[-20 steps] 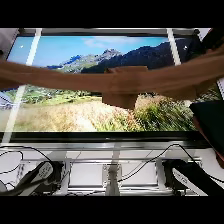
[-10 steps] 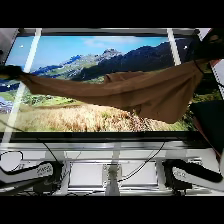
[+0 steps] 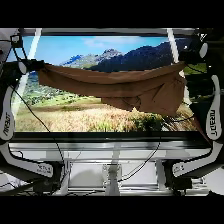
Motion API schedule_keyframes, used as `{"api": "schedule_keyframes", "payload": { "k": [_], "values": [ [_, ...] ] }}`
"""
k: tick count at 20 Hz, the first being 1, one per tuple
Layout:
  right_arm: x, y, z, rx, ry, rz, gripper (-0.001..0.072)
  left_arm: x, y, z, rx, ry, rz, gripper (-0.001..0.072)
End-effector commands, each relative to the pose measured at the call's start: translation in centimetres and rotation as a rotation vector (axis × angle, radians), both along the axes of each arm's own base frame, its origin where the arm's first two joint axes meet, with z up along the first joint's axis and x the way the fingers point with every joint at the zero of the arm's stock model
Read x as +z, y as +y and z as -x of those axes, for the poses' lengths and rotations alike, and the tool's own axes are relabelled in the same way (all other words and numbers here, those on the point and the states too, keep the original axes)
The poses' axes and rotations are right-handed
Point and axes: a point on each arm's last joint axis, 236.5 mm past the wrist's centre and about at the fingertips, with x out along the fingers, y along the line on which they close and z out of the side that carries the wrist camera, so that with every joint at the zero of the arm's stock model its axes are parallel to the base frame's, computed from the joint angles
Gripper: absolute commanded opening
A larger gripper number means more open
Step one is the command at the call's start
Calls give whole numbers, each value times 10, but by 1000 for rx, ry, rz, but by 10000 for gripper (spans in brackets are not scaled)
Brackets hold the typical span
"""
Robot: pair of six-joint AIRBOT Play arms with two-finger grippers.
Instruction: Fold the clothes and pants, and hang the long-sleeved shirts on hangers.
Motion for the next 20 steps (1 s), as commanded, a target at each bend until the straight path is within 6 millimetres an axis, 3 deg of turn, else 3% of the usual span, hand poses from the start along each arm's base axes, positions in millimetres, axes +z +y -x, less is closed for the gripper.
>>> {"api": "schedule_keyframes", "payload": {
  "k": [1,5,8,9,10,11,12,16,18,20],
  "values": [
    [3,1,-39,-41,-183,-88,28,0,-3,-24,27,-120,43,24],
    [43,9,-68,-1,-387,-97,28,51,-9,-48,-5,-354,31,24],
    [54,10,-77,-61,-479,-190,29,53,-6,-50,13,-382,61,27],
    [56,9,-77,-69,-491,-201,64,53,-4,-50,15,-382,60,45],
    [58,10,-78,-70,-497,-205,339,53,-3,-50,16,-384,59,192],
    [58,11,-78,-72,-497,-216,602,54,-3,-49,18,-386,60,536],
    [57,13,-75,-81,-486,-238,637,56,-2,-48,22,-386,64,693],
    [61,-1,-53,-127,-406,-241,632,56,38,-21,112,-283,79,698],
    [64,-22,-32,-183,-336,-237,628,57,69,7,198,-207,111,696],
    [54,-54,2,-275,-207,-234,622,60,97,41,287,-126,141,694]
  ]
}}
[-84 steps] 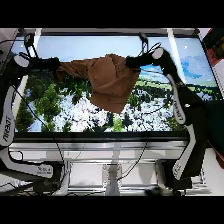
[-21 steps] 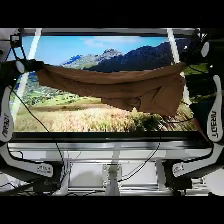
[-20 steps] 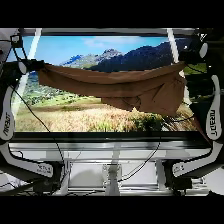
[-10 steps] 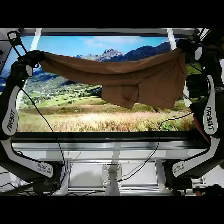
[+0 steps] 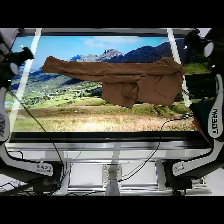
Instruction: Fold the clothes and pants, and hang the long-sleeved shirts on hangers.
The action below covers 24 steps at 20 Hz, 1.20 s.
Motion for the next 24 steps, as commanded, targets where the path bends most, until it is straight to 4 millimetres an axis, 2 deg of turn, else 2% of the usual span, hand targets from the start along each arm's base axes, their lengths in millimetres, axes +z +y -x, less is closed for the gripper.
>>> {"api": "schedule_keyframes", "payload": {
  "k": [1,3,5,7,9,12,15,18,20,24],
  "values": [
    [-27,-46,63,-103,265,-44,620,-6,42,61,128,181,89,693],
    [-60,-73,113,-113,480,-68,577,-13,54,94,164,289,111,690],
    [-93,-80,150,-65,621,-176,566,-27,51,110,107,408,64,690],
    [-116,-69,157,15,611,-369,558,-36,25,110,16,441,125,690],
    [-129,-64,146,59,541,-506,554,-39,-21,104,-123,436,264,690],
    [-160,-69,127,39,519,-523,554,-40,-99,102,-337,460,431,693],
    [-188,-61,93,33,474,-493,553,-53,-163,104,-469,541,446,693],
    [-204,-55,60,-33,396,-503,553,-68,-226,102,-588,595,423,694],
    [-217,-46,50,-26,392,-495,553,-79,-256,99,-649,607,394,693],
    [-247,-39,51,-21,440,-511,554,-101,-290,97,-698,640,383,693]
  ]
}}
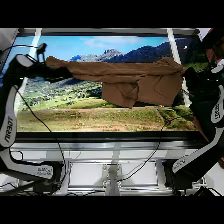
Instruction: Fold the clothes and pants, and hang the long-sleeved shirts on hangers.
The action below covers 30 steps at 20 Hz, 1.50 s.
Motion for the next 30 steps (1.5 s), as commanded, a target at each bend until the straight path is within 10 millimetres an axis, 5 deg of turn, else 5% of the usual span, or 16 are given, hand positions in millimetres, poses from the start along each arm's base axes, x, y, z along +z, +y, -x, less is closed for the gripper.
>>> {"api": "schedule_keyframes", "payload": {
  "k": [1,3,6,9,11,16,21,25,26,27,29,30],
  "values": [
    [-23,5,-6,-5,11,-5,553,-19,-34,3,-67,26,5,693],
    [-28,4,-7,-7,11,-3,549,-29,-37,3,-72,44,6,693],
    [-30,2,-11,-14,-3,8,431,-40,-39,6,-76,75,12,693],
    [-23,-3,-26,-35,-64,44,259,-49,-52,16,-108,124,29,693],
    [-21,0,-30,-31,-78,54,39,-59,-65,23,-124,153,49,693],
    [-9,16,-37,24,-101,79,29,-84,-119,44,-194,234,117,692],
    [39,17,-42,88,-178,155,29,-125,-170,74,-295,309,92,692],
    [71,17,-43,88,-224,176,29,-133,-197,63,-292,222,72,690],
    [76,18,-42,89,-231,178,29,-132,-201,55,-276,182,69,635],
    [82,18,-41,92,-235,182,29,-131,-203,49,-267,157,67,506],
    [94,21,-38,101,-242,186,29,-130,-205,47,-264,142,65,60],
    [101,20,-35,107,-242,200,29,-129,-205,47,-265,140,65,29]
  ]
}}
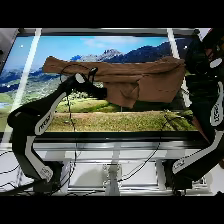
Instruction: Fold the clothes and pants, and hang the long-sleeved shirts on hangers.
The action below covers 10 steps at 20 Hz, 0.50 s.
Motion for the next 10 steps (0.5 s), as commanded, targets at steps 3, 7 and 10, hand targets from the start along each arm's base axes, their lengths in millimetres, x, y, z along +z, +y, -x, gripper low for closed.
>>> {"api": "schedule_keyframes", "payload": {
  "k": [3,7,10],
  "values": [
    [46,-5,12,21,-28,94,29,29,17,-28,59,-93,14,28],
    [93,-9,27,30,-61,176,29,129,105,-73,198,-301,35,28],
    [121,-4,44,45,-63,202,28,214,177,-82,331,-459,39,27]
  ]
}}
